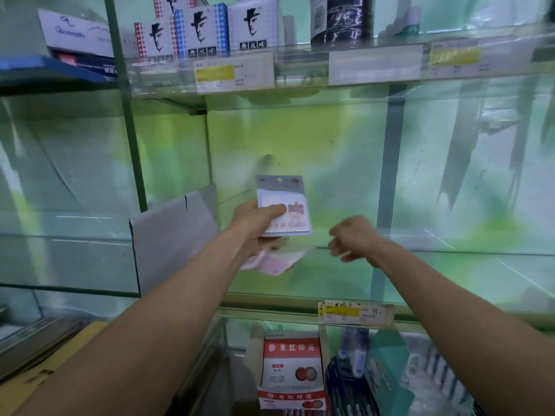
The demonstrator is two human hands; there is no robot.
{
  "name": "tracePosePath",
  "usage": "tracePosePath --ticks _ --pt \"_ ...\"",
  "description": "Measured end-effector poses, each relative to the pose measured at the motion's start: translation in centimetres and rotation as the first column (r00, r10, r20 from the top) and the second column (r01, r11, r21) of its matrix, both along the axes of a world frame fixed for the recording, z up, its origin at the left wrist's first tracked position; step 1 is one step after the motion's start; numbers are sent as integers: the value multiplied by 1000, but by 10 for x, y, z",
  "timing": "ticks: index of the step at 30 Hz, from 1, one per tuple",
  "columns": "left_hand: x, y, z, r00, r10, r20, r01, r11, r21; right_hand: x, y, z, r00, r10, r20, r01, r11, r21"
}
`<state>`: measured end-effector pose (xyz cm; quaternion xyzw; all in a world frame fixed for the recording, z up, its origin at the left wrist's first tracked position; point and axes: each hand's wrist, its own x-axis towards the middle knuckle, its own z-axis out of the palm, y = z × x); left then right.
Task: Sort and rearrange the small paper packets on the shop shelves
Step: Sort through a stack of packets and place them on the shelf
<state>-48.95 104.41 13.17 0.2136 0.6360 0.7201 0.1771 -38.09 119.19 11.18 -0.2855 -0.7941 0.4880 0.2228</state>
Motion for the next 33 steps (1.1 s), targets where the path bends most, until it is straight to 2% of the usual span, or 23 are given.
tracePosePath --ticks 2,3,5,6,10,13,18,19,22,24,28,33 --pt "-3 -4 0 1000 23 18 -23 999 -22 -10 -6 -17 958 29 285 -89 976 200" --pt "-2 -5 0 999 28 27 -27 999 -30 -17 -10 -22 937 14 349 -119 952 281" --pt "-2 -6 -2 999 31 38 -30 999 -33 -29 -23 -25 925 -19 381 -146 905 400" --pt "-1 -6 -3 999 31 44 -30 999 -25 -33 -30 -25 930 -14 368 -148 900 409" --pt "-3 -9 -2 997 50 56 -50 999 -13 -47 -43 -23 961 66 267 -139 954 265" --pt "-5 -10 -3 998 64 24 -63 997 -49 -49 -49 -21 954 105 281 -173 958 227" --pt "-7 -9 -5 999 44 24 -43 998 -39 -51 -45 -23 983 104 151 -106 994 7" --pt "-8 -9 -5 999 42 28 -41 999 -34 -52 -44 -24 988 84 128 -86 996 14" --pt "-10 -10 -6 998 27 49 -26 999 -26 -49 -40 -23 997 -49 57 36 976 213" --pt "-10 -11 -5 997 14 78 -13 1000 -16 -48 -37 -21 993 -112 -36 118 954 274" --pt "-13 -11 -3 993 9 117 -13 999 34 -49 -24 -15 955 -147 -256 182 976 122" --pt "-14 -10 -7 994 -15 109 15 1000 -1 -33 -7 4 921 -219 -321 274 952 139"
